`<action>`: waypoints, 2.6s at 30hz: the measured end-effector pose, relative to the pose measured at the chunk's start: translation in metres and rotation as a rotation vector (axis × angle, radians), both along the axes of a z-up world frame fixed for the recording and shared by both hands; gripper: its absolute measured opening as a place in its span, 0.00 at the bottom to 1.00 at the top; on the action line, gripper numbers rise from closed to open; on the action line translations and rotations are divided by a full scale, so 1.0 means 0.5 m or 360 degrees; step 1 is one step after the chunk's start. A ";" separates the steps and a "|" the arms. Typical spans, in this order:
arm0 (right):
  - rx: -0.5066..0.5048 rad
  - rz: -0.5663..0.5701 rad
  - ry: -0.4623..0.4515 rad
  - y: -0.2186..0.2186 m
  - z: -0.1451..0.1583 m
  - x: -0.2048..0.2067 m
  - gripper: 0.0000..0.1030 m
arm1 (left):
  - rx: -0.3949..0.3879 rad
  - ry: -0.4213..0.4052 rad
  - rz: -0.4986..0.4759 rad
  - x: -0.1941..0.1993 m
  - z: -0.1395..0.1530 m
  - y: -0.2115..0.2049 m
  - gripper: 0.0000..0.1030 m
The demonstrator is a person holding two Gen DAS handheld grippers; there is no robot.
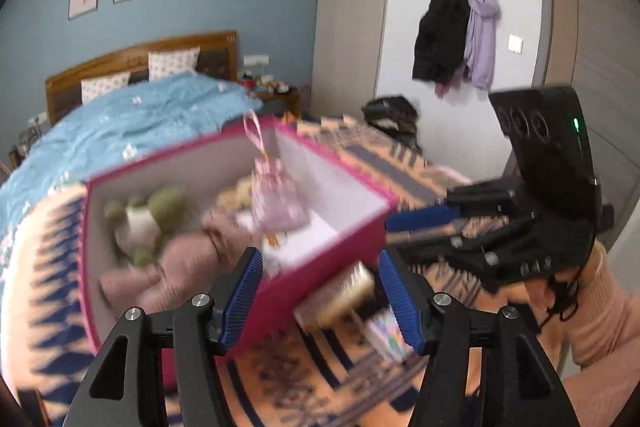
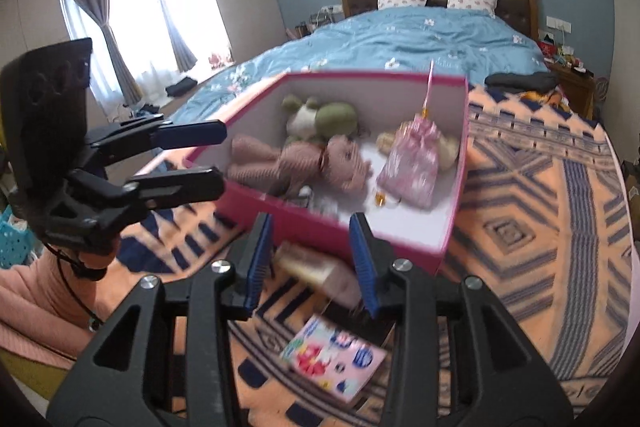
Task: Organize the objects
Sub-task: 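Move the right tool down to the yellow tissue pack beside the box, then grasp the yellow tissue pack with the right tool and lift it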
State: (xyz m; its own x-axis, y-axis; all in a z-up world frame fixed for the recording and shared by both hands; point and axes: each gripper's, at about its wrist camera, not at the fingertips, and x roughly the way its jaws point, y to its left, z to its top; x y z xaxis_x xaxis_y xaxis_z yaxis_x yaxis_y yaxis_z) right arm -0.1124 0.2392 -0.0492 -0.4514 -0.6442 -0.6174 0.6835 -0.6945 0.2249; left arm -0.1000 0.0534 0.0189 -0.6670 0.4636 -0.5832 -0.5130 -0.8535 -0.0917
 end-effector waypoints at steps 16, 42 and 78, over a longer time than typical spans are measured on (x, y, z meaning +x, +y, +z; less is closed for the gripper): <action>-0.0072 -0.0110 -0.0236 0.002 -0.104 -0.031 0.40 | 0.0238 -0.0476 0.0011 -0.073 -0.155 0.000 0.59; -0.0120 -0.0213 -0.0295 0.117 -0.130 0.013 0.40 | 0.0191 -0.0501 -0.0169 -0.064 -0.176 0.072 0.58; -0.0167 -0.0136 -0.0274 0.139 -0.130 0.056 0.46 | 0.0204 -0.0448 -0.0292 -0.019 -0.161 0.078 0.49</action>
